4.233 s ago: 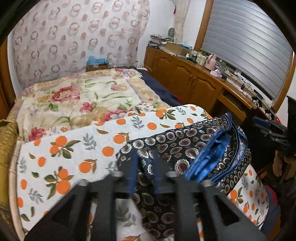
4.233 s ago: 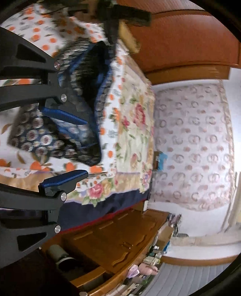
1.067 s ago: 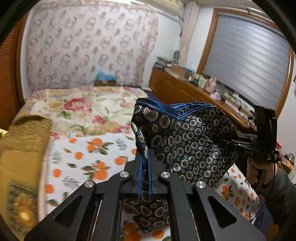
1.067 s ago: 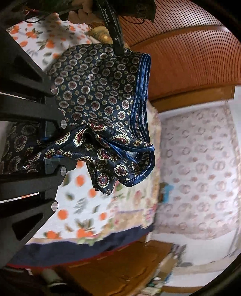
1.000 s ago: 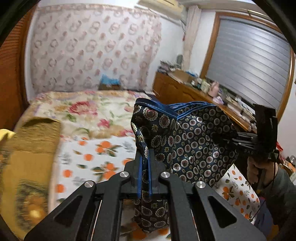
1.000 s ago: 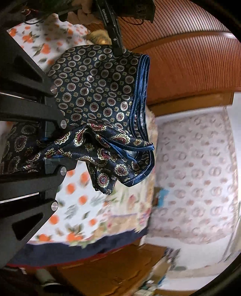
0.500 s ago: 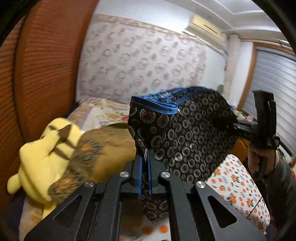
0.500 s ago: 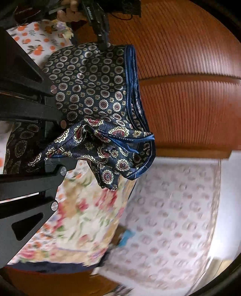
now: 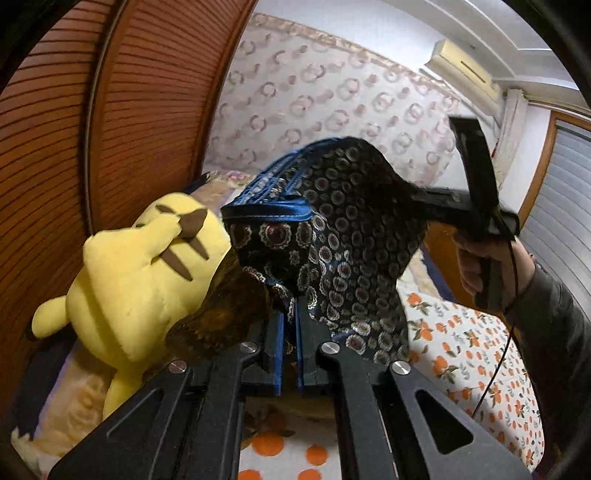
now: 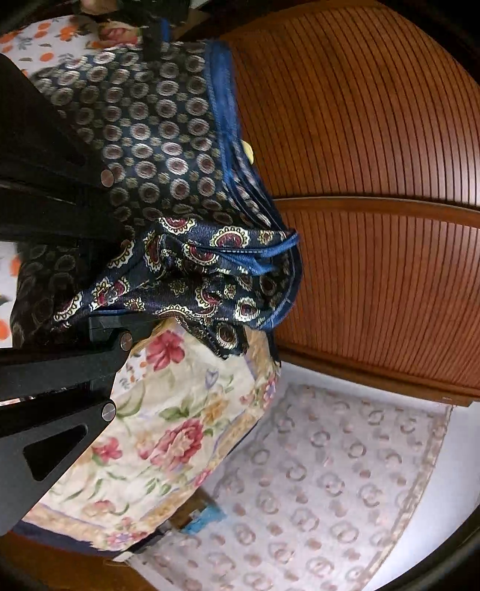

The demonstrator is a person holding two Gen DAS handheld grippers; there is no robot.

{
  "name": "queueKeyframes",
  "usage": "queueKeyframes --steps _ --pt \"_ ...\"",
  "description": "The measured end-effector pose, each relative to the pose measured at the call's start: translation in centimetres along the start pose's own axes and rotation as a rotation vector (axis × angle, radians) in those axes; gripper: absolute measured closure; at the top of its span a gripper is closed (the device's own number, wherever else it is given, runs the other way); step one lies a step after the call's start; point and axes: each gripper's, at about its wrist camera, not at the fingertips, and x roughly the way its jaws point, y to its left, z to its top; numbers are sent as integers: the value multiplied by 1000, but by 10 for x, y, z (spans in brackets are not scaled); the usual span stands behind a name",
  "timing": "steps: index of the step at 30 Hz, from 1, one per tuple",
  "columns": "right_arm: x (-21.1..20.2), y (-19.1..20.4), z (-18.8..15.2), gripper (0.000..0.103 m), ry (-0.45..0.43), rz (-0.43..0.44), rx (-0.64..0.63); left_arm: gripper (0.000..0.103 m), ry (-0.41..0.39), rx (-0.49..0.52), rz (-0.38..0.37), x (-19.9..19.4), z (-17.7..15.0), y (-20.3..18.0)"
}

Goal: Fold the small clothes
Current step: 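Lift the folded shirt with both grippers and carry it onto the yellow plush toy, then lower the folded shirt onto the stack and open both grippers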

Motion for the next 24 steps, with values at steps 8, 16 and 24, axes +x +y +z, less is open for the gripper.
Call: queueKeyframes --steps 8,16,24 --pt "8 -32 1 59 -5 -101 116 97 20 -9 34 2 -8 13" --pt "-27 -37 -41 45 -57 -100 159 97 27 -5 63 5 -9 13" --pt "-15 -17 -88 45 16 9 211 90 39 31 105 1 -8 8"
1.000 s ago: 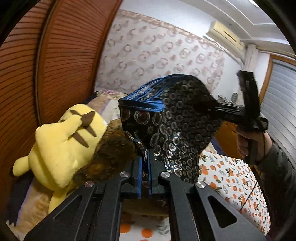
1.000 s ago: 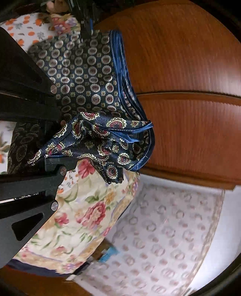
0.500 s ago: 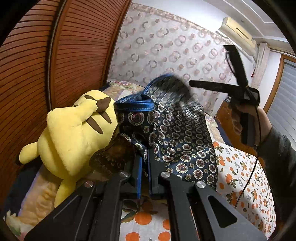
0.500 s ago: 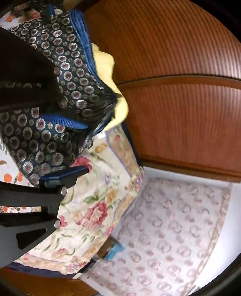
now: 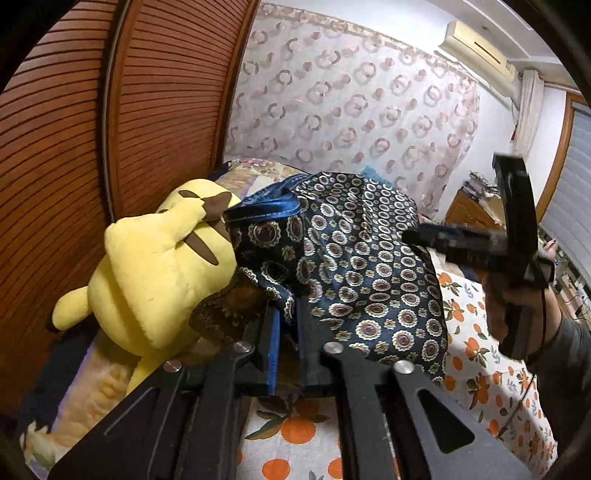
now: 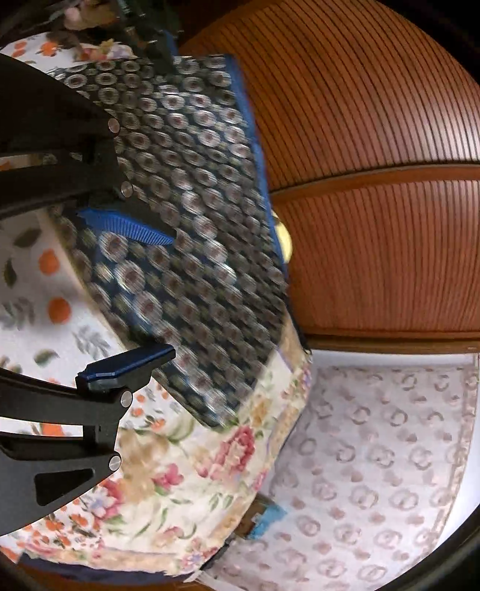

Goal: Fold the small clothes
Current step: 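Lower the folded shirt onto the stack and open both grippers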

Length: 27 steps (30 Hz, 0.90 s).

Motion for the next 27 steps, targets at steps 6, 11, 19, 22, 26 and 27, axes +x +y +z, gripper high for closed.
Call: queueKeyframes --steps 6,11,19,22,26,27 --pt "6 -7 -21 45 22 -19 14 48 -45 20 1 -22 4 -4" --pt "-10 -1 -24 45 -5 -30 32 10 -75 49 4 -40 6 -8" --pt "-70 32 -59 45 -71 -56 29 9 -96 114 17 -59 1 -29" --pt "-101 37 -76 45 -97 -69 57 9 -99 141 12 -66 -6 -41" --pt "-133 43 -102 39 -112 -95 98 9 -95 173 2 -73 -14 -57" --pt "-142 44 -110 39 -117 -105 106 9 -93 179 -12 -74 -17 -62"
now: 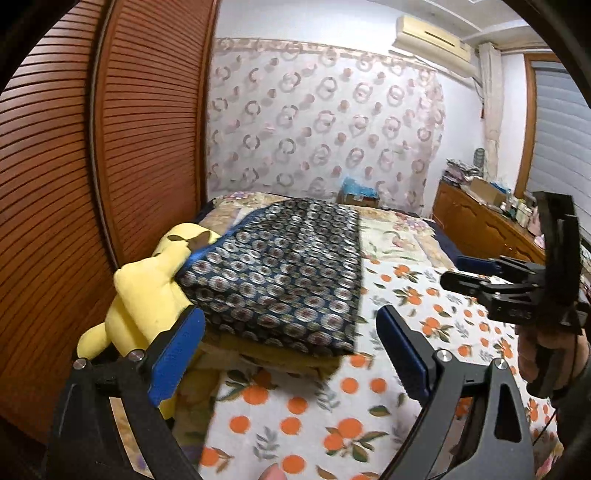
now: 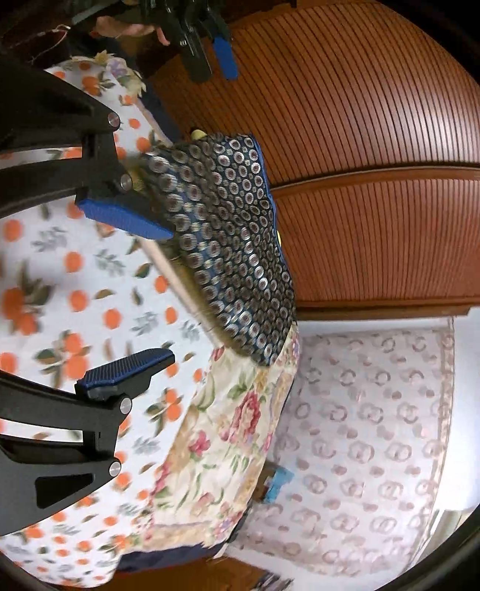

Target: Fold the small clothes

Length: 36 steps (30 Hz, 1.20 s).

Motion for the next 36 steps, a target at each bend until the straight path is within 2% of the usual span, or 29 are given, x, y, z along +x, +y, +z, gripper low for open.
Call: queueKeyframes --steps 12,18,27,30,36 --pt "-122 -2 -59 22 -68 -137 112 9 -2 92 -111 -19 -16 -78" --pt "-166 0 -81 18 -98 -201 184 9 5 127 -146 -28 -19 -113" --pt "-210 8 -89 18 -137 -305 221 9 -29 168 -164 -48 -7 -151" --pt "-217 11 -87 14 -155 -338 225 9 -49 181 -160 -56 0 -161" --pt "-244 28 -81 12 -210 -401 226 9 -92 177 -177 -78 16 -172"
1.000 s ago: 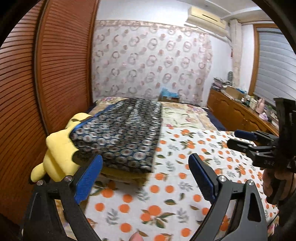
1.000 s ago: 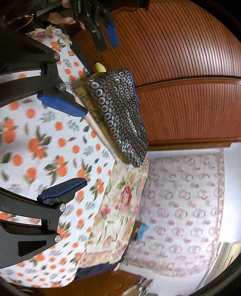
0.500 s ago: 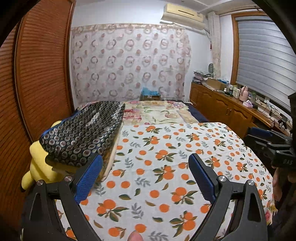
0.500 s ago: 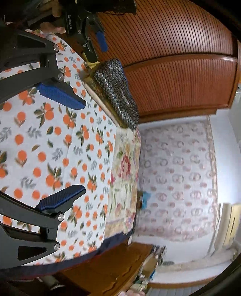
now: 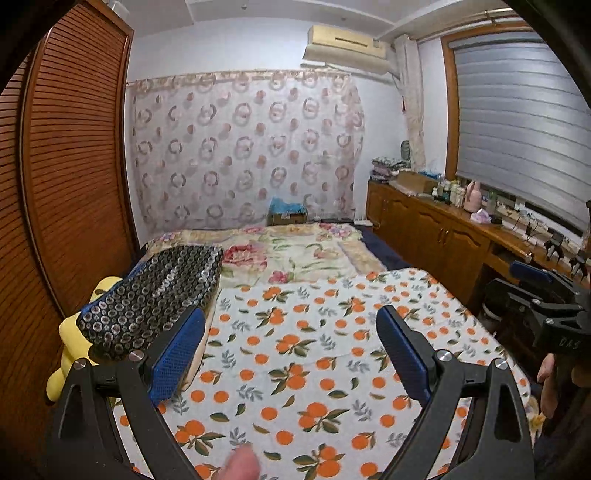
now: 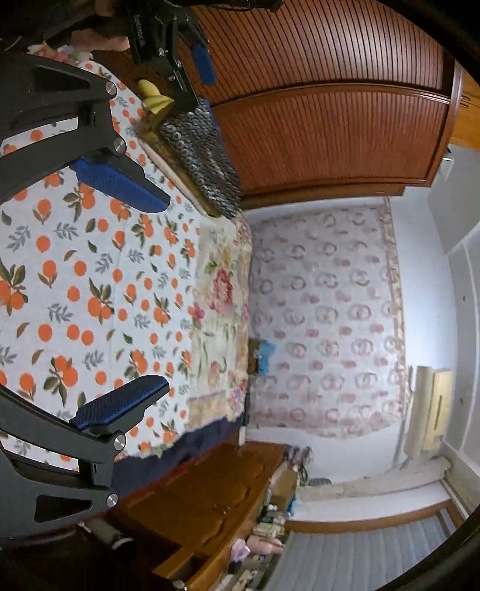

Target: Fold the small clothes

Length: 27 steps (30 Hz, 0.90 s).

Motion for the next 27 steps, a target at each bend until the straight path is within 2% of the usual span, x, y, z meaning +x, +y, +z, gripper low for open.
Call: queueKeyframes --steps 9,27 --pt "-21 10 -5 12 -66 -36 2 9 -17 3 -9 -14 10 -5" --pt "-15 -5 -5 12 -59 -21 17 9 -8 -4 11 -17 6 -3"
